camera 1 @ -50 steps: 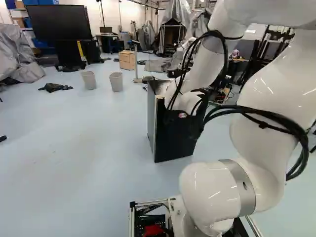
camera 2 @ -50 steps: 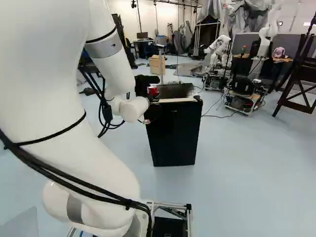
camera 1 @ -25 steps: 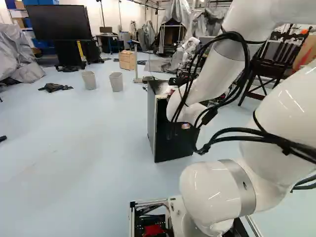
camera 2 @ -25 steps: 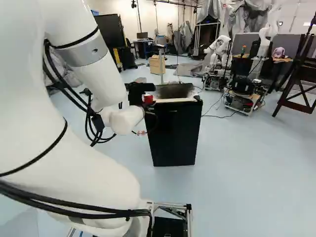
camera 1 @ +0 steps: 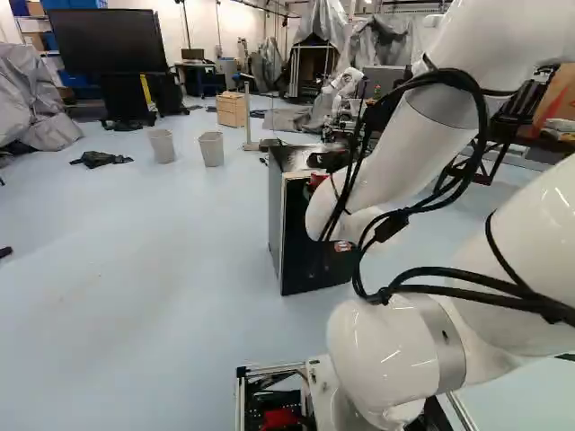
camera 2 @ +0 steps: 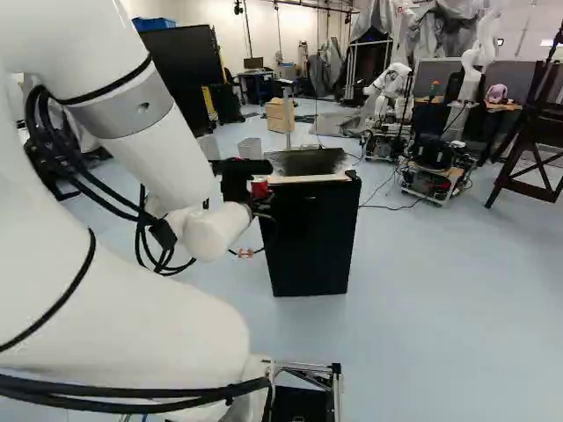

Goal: Grab a drink from the fridge

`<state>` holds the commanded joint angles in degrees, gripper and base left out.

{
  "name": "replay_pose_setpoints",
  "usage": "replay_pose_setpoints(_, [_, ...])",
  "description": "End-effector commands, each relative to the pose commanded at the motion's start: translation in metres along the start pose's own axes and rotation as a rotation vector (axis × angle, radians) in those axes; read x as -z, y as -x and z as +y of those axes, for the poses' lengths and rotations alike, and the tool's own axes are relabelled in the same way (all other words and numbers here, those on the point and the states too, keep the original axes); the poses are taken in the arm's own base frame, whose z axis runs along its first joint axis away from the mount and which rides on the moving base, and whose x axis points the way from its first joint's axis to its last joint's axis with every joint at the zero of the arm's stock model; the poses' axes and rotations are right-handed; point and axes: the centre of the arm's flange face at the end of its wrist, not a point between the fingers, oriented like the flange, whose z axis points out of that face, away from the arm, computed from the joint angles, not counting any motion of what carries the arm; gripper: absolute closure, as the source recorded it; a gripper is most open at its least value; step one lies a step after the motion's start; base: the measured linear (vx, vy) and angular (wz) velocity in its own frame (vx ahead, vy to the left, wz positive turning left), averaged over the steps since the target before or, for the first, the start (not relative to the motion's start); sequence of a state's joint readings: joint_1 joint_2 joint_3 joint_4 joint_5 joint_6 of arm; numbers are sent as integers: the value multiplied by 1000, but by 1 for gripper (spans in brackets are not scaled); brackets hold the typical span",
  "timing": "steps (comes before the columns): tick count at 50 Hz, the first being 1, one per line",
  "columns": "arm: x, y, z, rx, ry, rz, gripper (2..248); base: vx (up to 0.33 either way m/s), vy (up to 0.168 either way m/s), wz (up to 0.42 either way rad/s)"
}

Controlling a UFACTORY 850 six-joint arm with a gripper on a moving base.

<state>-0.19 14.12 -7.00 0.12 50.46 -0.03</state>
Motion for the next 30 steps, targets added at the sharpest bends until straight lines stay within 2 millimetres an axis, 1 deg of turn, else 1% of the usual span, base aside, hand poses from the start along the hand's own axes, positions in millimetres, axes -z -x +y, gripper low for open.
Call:
replay_pose_setpoints(14, [9, 7, -1, 1, -4, -8, 151, 0, 0, 0])
replay_pose_setpoints(30, [11, 9, -1, 2, -5, -10, 151, 0, 0, 0])
